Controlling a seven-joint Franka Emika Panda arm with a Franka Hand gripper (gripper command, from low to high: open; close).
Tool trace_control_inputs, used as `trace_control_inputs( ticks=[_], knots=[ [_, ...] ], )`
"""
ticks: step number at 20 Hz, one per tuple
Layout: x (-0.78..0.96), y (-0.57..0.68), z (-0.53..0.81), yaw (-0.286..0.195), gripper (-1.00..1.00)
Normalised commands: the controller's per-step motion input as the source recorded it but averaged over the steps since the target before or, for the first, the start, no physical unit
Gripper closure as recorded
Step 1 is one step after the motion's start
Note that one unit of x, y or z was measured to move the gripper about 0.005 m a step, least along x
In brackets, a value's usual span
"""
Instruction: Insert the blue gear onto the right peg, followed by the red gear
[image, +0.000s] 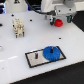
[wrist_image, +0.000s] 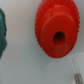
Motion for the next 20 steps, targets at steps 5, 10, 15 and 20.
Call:
trace_control_inputs(
  ticks=[5,10,15,20],
  knots=[
    [-0.2,-0.05,-0.1,0.0,1.0],
    [-0.15,-0.03,-0.07,0.0,1.0],
    [0.0,0.0,-0.06,0.0,1.0],
    [0.0,0.0,-0.07,0.0,1.0]
  ],
)
